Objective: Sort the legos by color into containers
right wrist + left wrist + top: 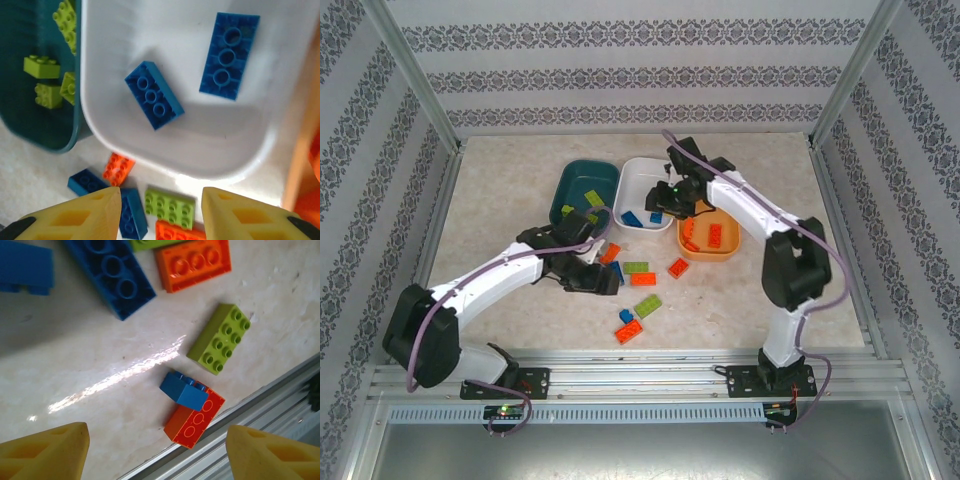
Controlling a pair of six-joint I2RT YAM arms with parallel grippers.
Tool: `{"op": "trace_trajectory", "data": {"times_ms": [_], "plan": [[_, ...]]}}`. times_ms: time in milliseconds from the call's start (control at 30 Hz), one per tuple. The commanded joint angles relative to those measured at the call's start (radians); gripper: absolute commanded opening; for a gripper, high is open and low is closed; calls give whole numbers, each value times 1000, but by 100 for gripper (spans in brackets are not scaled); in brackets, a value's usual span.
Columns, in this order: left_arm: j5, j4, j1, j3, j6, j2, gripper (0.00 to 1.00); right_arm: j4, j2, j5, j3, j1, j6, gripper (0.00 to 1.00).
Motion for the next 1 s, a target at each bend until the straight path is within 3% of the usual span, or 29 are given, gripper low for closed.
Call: {"op": "trace_trajectory", "data": {"times_ms": [0, 200, 400, 967], "plan": [[-8, -9, -61, 48, 131, 41, 73, 1, -124, 31, -113, 2, 26, 47], [-45, -3, -184, 71, 201, 145, 72, -41, -343, 69, -325, -13, 23, 47], [-91, 18, -238, 89, 213, 239, 71, -44, -506, 64, -485, -46, 41, 46], [-115, 55, -246, 86, 205, 334, 66, -62, -612, 68, -553, -82, 35, 44]]}}
